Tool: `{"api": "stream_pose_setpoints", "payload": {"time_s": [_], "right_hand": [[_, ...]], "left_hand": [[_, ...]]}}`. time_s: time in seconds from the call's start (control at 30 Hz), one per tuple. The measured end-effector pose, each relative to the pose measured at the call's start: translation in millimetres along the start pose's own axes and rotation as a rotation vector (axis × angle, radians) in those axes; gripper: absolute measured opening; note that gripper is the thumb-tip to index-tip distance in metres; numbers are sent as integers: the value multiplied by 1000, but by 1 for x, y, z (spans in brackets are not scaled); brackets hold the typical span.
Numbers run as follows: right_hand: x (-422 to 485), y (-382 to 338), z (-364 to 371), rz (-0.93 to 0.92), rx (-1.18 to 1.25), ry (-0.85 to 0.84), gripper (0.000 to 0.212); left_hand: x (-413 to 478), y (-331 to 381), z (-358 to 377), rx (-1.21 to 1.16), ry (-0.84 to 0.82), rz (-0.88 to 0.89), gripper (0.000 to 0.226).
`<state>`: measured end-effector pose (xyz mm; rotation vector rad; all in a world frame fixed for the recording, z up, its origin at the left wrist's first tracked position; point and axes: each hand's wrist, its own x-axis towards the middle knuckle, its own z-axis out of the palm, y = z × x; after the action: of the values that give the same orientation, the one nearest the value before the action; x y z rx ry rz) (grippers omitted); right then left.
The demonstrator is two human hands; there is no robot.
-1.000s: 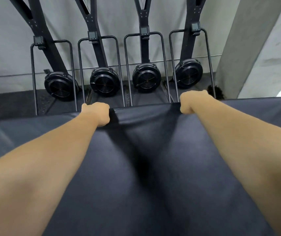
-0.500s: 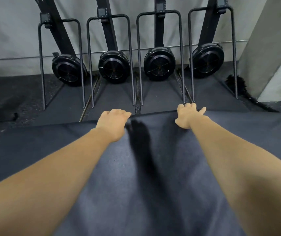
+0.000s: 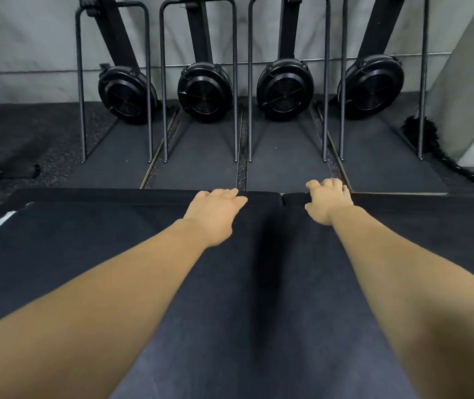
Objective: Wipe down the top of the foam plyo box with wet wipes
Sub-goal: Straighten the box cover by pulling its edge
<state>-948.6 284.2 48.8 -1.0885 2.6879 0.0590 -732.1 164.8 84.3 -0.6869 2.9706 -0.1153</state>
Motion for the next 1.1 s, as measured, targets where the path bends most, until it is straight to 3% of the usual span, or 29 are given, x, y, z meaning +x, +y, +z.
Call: {"api": "stream_pose_setpoints", "payload": {"time_s": [0.3,0.53,1.1], "right_hand": [[-59,-29,1,-113,-71,-185,60],[-118,-60,-15,-182,-124,-274,52],[-235,-169,25,-228,4,-259,46]], "left_hand": [[-42,13,-14,21,-52,-63,46],[-110,10,-37,-13,-54,-148,45],[-233,-23,6,16,-55,-187,45]]}}
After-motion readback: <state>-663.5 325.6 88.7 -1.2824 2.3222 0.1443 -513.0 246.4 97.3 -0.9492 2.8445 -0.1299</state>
